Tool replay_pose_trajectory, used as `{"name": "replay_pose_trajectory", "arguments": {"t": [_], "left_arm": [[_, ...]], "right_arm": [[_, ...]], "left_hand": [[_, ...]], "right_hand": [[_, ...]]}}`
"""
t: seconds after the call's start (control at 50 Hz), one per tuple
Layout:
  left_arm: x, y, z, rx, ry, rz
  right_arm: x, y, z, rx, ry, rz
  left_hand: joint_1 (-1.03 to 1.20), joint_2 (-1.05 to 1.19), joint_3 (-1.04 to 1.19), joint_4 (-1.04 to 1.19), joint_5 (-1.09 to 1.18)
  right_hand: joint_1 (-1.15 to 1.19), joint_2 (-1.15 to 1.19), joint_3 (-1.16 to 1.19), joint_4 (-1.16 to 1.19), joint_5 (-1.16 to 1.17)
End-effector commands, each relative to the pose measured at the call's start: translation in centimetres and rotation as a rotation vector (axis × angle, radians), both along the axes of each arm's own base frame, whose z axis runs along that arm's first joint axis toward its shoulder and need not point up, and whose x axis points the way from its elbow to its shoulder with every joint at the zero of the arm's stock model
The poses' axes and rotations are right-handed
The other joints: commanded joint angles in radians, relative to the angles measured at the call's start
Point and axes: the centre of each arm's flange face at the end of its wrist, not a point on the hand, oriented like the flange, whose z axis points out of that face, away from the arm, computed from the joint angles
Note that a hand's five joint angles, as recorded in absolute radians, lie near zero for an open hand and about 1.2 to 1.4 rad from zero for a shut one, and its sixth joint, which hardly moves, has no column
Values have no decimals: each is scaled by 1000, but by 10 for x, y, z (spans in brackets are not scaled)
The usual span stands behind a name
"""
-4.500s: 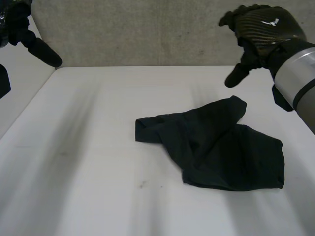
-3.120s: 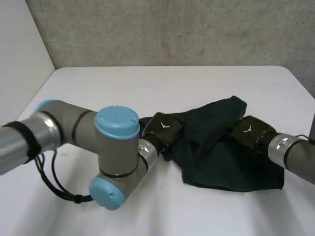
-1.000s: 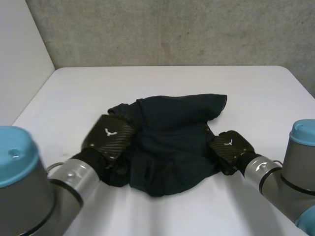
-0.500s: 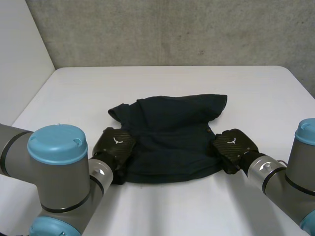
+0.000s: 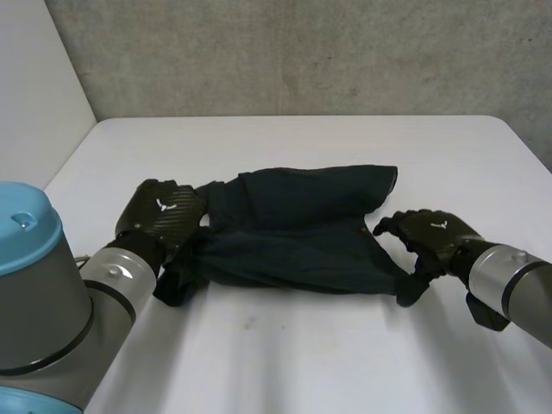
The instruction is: Fold the shorts.
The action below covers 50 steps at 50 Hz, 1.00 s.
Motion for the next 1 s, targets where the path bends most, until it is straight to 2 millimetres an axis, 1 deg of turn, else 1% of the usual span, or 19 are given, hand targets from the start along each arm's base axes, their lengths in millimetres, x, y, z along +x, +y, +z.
{"name": "replay_pose_trajectory", "arguments": {"t": [0.02, 0.12, 0.2, 0.22, 0.28, 0.32, 0.42, 0.44, 0.52, 0.54, 0.6, 0.62, 0.66, 0.72, 0.82, 0.84, 0.9, 0.92, 1.0], "left_arm": [[-2, -11, 3, -7, 22, 12], [-5, -17, 2, -5, 23, 17], [-6, -18, 3, -8, 24, 17], [-6, -18, 2, -6, 23, 17], [-6, -17, 1, -1, 20, 16], [-5, -16, 0, 9, 16, 15], [-3, -12, 1, 30, 3, 15], [-2, -12, 2, 32, 2, 16], [5, -11, 14, 32, -2, 32], [8, -10, 20, 25, 0, 38], [16, -4, 39, 18, -7, 48], [18, -2, 42, 24, -13, 47], [21, 4, 51, 48, -40, 41], [26, 12, 54, 104, -90, 36], [28, 17, 38, 182, -146, 14], [28, 17, 35, 192, -150, 11], [24, 11, 6, 259, -183, 0], [19, 5, -11, 282, -197, -5], [8, -13, -44, 310, -218, -5]], "right_arm": [[3, 5, -24, 74, -32, 2], [7, -3, -34, 76, -92, -29], [16, -7, -53, 80, -89, -13], [21, -11, -57, 61, -85, -8], [26, -20, -60, 17, -80, -20], [30, -29, -58, -12, -85, -22], [36, -37, -46, -65, -80, 2], [36, -38, -41, -82, -75, 11], [38, -35, 5, -229, -11, 67], [37, -29, 31, -291, 30, 93], [32, -17, 64, -358, 112, 129], [29, -9, 83, -398, 169, 153], [26, -2, 95, -411, 234, 176], [21, 10, 108, -392, 355, 227], [21, 24, 104, -303, 442, 290], [26, 25, 95, -276, 450, 315], [35, 23, 70, -199, 468, 358], [39, 21, 54, -149, 478, 376], [46, 14, 21, -50, 497, 406]], "left_hand": [[282, 202, 209, 198, 260], [282, 202, 209, 198, 260], [282, 202, 209, 198, 260], [282, 202, 209, 198, 260], [282, 202, 209, 198, 260], [282, 202, 209, 198, 260], [282, 202, 209, 198, 260], [282, 202, 209, 198, 260], [282, 202, 209, 198, 260], [282, 202, 209, 198, 260], [282, 202, 209, 198, 260], [282, 202, 209, 198, 260], [282, 202, 209, 198, 260], [282, 202, 209, 198, 260], [282, 202, 209, 198, 260], [282, 202, 209, 198, 260], [282, 202, 209, 198, 260], [282, 202, 209, 198, 260], [282, 202, 209, 198, 260]], "right_hand": [[-33, -82, -67, -61, -64], [-16, -64, -50, -43, -46], [66, 18, 32, 39, 35], [229, 181, 195, 202, 199], [500, 452, 466, 473, 469], [1045, 997, 1011, 1017, 1014], [1111, 1062, 1077, 1083, 1080], [1111, 1062, 1077, 1083, 1080], [1111, 1062, 1077, 1083, 1080], [1111, 1062, 1077, 1083, 1080], [1111, 1062, 1077, 1083, 1080], [1111, 1062, 1077, 1083, 1080], [1111, 1062, 1077, 1083, 1080], [1111, 1062, 1077, 1083, 1080], [1111, 1062, 1077, 1083, 1080], [1111, 1062, 1077, 1083, 1080], [1111, 1062, 1077, 1083, 1080], [1111, 1062, 1077, 1083, 1080], [1111, 1062, 1077, 1083, 1080]]}}
